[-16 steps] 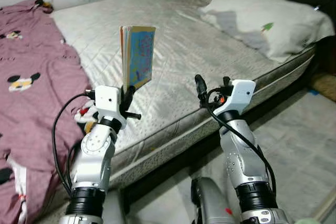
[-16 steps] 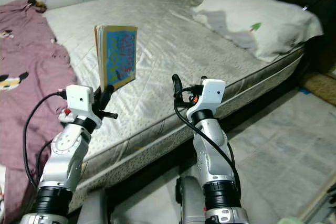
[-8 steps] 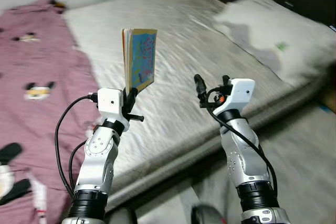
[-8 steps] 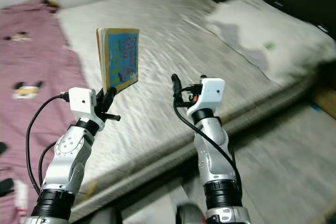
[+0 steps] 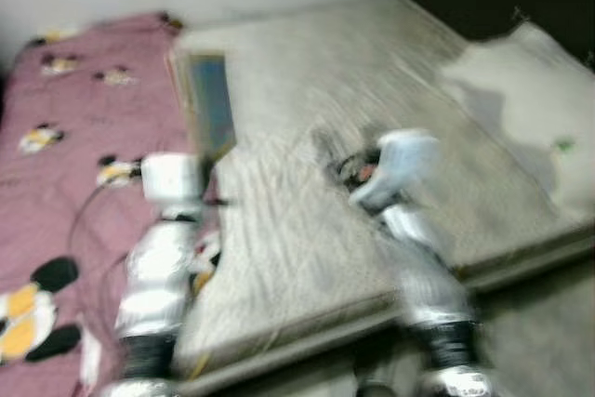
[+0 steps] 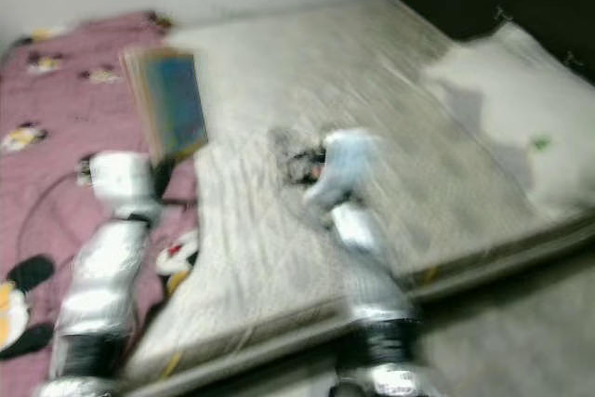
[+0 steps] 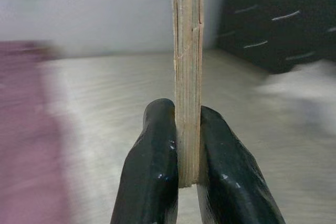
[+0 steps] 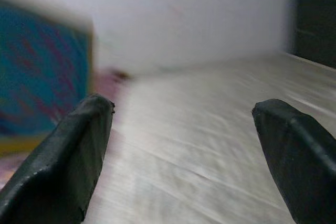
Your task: Clean up the room
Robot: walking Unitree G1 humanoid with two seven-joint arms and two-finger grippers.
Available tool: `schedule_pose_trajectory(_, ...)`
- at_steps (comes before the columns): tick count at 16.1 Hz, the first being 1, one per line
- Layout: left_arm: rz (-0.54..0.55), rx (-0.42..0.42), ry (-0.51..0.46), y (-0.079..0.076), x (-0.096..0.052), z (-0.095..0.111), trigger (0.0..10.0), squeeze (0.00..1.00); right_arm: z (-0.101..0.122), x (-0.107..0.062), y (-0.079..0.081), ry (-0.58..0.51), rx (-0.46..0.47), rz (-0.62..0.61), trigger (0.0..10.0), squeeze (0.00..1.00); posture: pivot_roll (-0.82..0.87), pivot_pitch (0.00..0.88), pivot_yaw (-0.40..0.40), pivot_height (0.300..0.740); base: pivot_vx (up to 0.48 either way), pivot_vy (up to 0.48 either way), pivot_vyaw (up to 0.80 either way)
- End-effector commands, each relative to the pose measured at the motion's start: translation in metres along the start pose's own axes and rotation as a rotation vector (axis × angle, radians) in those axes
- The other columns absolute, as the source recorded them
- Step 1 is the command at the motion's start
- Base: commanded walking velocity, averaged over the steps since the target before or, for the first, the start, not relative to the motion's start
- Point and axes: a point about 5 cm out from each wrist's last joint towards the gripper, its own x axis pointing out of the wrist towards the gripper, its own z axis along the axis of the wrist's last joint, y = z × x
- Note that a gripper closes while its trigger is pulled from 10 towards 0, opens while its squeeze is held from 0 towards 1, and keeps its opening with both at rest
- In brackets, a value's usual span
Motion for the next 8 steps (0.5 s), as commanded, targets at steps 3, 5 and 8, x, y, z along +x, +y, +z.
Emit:
schedule_pose_trajectory(3, 0.059, 0.041, -0.041, 0.0205, -0.0033, 0.0122, 10.0, 0.0, 0.0062, 0.0104, 0.0307, -0.035, 0.039, 0.081, 10.0, 0.0, -0.08, 0.051, 0.019, 0.74, 0.0, 0.0, 0.0)
schedule_pose_trajectory(5, 0.049, 0.057, -0.05, 0.0198, -0.0016, 0.0134, 10.0, 0.0, 0.0045, 0.0096, 0.0317, -0.035, 0.055, 0.068, 10.0, 0.0, -0.08, 0.05, 0.018, 0.74, 0.0, 0.0, 0.0)
schedule_pose_trajectory(8, 0.048, 0.066, -0.058, 0.0174, 0.0024, 0.0156, 10.0, 0.0, 0.0045, 0.0104, 0.0313, -0.036, 0.024, 0.069, 10.0, 0.0, -0.08, 0.046, 0.018, 0.74, 0.0, 0.0, 0.0)
